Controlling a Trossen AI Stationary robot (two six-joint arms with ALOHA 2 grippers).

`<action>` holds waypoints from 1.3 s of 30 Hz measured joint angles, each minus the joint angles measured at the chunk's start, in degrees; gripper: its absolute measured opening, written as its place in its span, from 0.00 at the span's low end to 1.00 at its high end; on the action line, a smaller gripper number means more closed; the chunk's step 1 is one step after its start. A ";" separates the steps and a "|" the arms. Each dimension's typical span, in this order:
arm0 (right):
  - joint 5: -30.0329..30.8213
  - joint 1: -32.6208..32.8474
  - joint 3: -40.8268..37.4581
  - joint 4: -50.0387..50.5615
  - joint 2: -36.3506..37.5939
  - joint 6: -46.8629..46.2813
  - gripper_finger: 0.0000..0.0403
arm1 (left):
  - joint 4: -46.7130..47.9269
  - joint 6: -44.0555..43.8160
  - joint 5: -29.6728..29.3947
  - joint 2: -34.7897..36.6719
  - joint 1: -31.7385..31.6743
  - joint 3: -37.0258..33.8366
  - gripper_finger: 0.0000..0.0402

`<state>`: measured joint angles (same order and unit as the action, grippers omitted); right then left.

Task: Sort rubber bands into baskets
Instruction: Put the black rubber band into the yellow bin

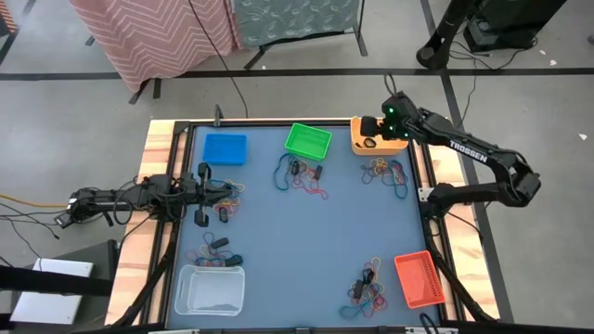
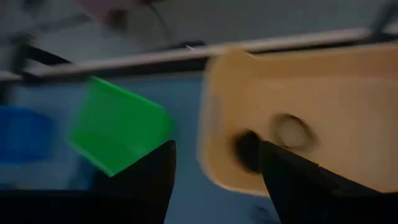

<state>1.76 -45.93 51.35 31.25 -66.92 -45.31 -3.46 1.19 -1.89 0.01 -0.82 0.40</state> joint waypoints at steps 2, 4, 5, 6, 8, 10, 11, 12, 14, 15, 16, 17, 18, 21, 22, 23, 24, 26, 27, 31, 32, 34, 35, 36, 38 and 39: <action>-2.40 0.00 0.00 -4.35 0.17 -2.71 0.60 | 0.00 0.00 0.00 0.00 0.00 0.00 0.02; -5.46 0.02 0.00 -8.31 0.19 -4.73 0.60 | 0.00 0.00 0.00 0.00 0.00 0.00 0.02; -7.12 0.02 0.00 -10.40 0.12 -5.30 0.60 | 0.00 0.01 0.00 0.00 0.00 0.00 0.02; -8.81 0.02 0.00 -12.51 -0.02 -5.33 0.60 | 0.00 0.00 0.00 0.00 0.00 0.00 0.02; -12.17 0.02 0.00 -15.64 -0.15 -4.81 0.60 | 0.00 0.00 0.00 0.00 0.02 -0.01 0.02; -13.76 0.19 0.00 -17.38 -0.15 -4.05 0.59 | 0.00 0.01 0.00 0.00 0.00 0.00 0.02; -14.24 0.38 0.00 -17.66 -0.15 -3.77 0.59 | 0.00 0.01 0.00 0.00 0.01 -0.01 0.02; -14.66 0.49 0.00 -17.61 -0.15 -3.53 0.59 | 0.00 0.02 0.00 0.00 0.00 0.00 0.02; -15.32 0.57 0.00 -17.44 -0.15 -2.27 0.59 | 0.00 0.00 0.00 0.00 0.02 0.00 0.02; -15.64 0.76 0.00 -17.44 -0.15 -1.49 0.59 | 0.00 0.02 0.00 0.00 0.00 0.00 0.02; -16.04 0.94 0.00 -17.45 -0.15 -0.85 0.59 | 0.00 0.02 0.00 0.00 0.00 0.00 0.02; -16.41 1.15 0.00 -17.44 -0.15 -0.23 0.59 | 0.01 0.01 0.00 0.00 0.02 0.00 0.02; -16.72 1.41 0.00 -17.44 -0.15 0.17 0.59 | 0.00 0.00 0.00 0.00 0.00 -0.02 0.02; -17.34 2.12 0.00 -17.47 -0.15 0.50 0.59 | 0.00 0.01 0.00 0.00 0.00 -0.01 0.02; -17.39 2.34 0.00 -17.44 -0.15 0.51 0.59 | 0.00 0.01 0.00 0.00 0.01 -0.02 0.02; -17.46 2.55 0.00 -17.44 -0.15 0.52 0.59 | 0.00 0.00 0.00 0.00 0.00 0.00 0.02; -17.49 2.75 0.00 -17.47 -0.15 0.53 0.59 | 0.00 0.00 0.00 0.00 0.00 0.00 0.02; -17.74 3.02 0.00 -17.47 -0.15 0.53 0.59 | 0.00 0.01 0.00 0.00 0.00 -0.01 0.02; -17.96 3.17 0.00 -17.47 -0.15 0.53 0.59 | 0.00 0.02 0.00 0.00 0.00 0.00 0.02; -19.17 4.09 0.00 -17.47 -0.17 0.51 0.59 | 0.00 0.00 0.00 0.00 0.00 0.00 0.02; -20.08 4.53 0.00 -17.47 -0.17 0.49 0.59 | 0.00 0.02 0.00 0.00 0.00 0.00 0.02; -22.78 6.04 0.00 -17.47 -0.17 0.33 0.59 | 0.00 0.00 0.00 0.00 0.00 -0.02 0.02; -24.48 7.09 0.00 -17.47 -0.17 0.32 0.59 | 0.00 0.00 0.00 0.00 0.02 0.00 0.02; -26.36 8.37 0.00 -17.47 -0.19 0.31 0.59 | 0.00 0.02 0.00 0.00 0.02 -0.02 0.02; -29.70 11.57 0.00 -17.37 -0.19 -0.31 0.59 | 0.00 0.00 0.00 0.00 0.00 -0.02 0.02; -31.08 13.48 0.00 -17.14 -0.19 -1.00 0.59 | 0.00 0.00 0.00 0.00 0.00 -0.01 0.02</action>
<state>-29.32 -32.45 51.35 14.11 -67.11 -46.31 -3.46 1.20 -1.89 0.01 -0.82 0.39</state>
